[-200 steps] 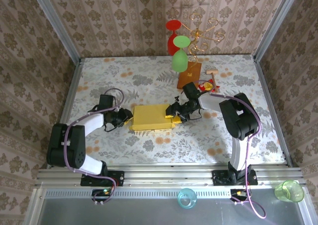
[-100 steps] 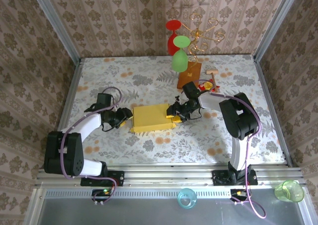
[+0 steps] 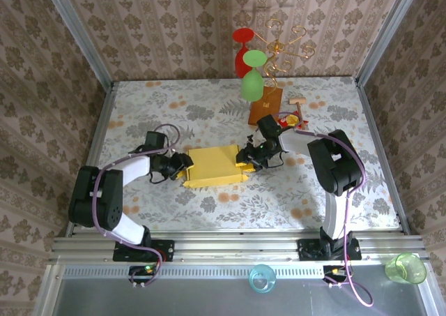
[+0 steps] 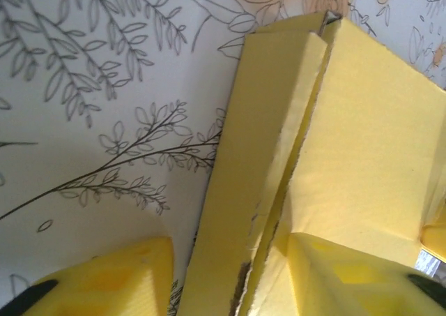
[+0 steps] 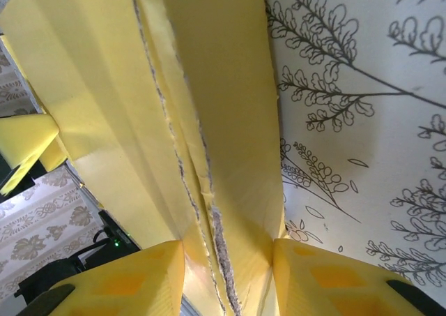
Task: Fold the paper box
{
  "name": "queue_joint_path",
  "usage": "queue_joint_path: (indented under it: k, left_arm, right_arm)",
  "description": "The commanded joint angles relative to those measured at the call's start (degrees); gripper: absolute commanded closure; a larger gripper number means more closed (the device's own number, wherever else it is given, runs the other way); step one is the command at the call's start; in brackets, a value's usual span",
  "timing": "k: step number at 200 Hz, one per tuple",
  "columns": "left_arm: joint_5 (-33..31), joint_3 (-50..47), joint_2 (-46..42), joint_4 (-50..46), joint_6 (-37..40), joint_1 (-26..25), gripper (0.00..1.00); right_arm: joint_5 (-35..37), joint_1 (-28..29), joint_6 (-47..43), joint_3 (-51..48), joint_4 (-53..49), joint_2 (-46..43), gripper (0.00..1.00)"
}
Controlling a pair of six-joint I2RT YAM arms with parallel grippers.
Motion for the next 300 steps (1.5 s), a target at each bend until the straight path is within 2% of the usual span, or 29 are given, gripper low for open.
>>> queue_joint_path:
  k: [1,39,68,106,128,154,176,241,300]
  left_arm:
    - [1.1,-0.9,1.6,1.4,-0.2,-0.6,0.63]
    - [0.8,-2.0,1.7,1.0,0.7,-0.6,0.92]
    - [0.7,-2.0,2.1,-1.2,3.1,-0.2,1.0]
    - [2.9,-3.8,0.6,0.7,4.0,1.3,1.0]
    - [7.4,-5.0,-1.9,4.8,3.6,2.6,1.0]
    - [11.8,-4.4,-3.1,4.6,3.2,3.9,1.0]
    - [14.3,-3.9,-2.8,4.5,2.5,4.5,1.0]
    - [17.3,-3.0,-0.9,5.2,0.7,4.8,1.0]
    - [19.1,-1.6,0.8,6.3,-0.5,4.3,1.0]
  right_arm:
    - [0.0,0.1,-0.6,1.0,-0.7,1.2,0.62]
    - [-0.3,0.0,-1.5,1.3,-1.3,0.7,0.61]
    - [-0.7,-0.5,-2.5,1.9,-2.1,-0.3,0.54]
    - [-0.5,-2.0,-4.4,1.7,-3.5,-2.4,0.42]
    - [-2.0,-3.5,-5.5,0.8,-3.1,-3.7,0.39]
    - [-5.0,-4.3,-7.4,0.9,-3.5,-4.6,0.35]
    - [-6.7,-4.3,-7.6,1.1,-3.2,-3.7,0.35]
    - [-11.6,-3.6,-0.8,2.4,4.4,-0.9,0.33]
    - [-11.3,-0.9,2.5,1.8,8.0,1.2,0.36]
